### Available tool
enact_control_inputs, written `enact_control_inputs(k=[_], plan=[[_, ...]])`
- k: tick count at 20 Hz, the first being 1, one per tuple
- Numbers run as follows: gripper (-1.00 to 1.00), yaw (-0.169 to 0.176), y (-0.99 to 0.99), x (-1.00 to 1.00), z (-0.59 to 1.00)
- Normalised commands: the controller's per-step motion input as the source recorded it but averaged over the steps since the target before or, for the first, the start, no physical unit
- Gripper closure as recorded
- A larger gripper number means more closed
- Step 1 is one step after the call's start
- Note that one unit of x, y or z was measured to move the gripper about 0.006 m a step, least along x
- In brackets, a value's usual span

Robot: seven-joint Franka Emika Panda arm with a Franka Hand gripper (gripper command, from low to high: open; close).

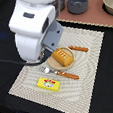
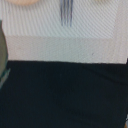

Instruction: Place the bread, butter, and milk from the table onto the serving area.

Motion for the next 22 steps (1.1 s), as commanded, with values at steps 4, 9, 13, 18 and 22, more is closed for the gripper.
enact_control_inputs(k=[4, 9, 13, 18, 22], plan=[[-1.00, 0.021, 0.52, -0.98, -0.19], [-1.00, 0.012, 0.53, -0.96, -0.25], [-1.00, 0.002, 0.54, -0.94, -0.28], [-1.00, 0.000, 0.56, -0.93, -0.32], [-1.00, 0.000, 0.55, -0.94, -0.33]])
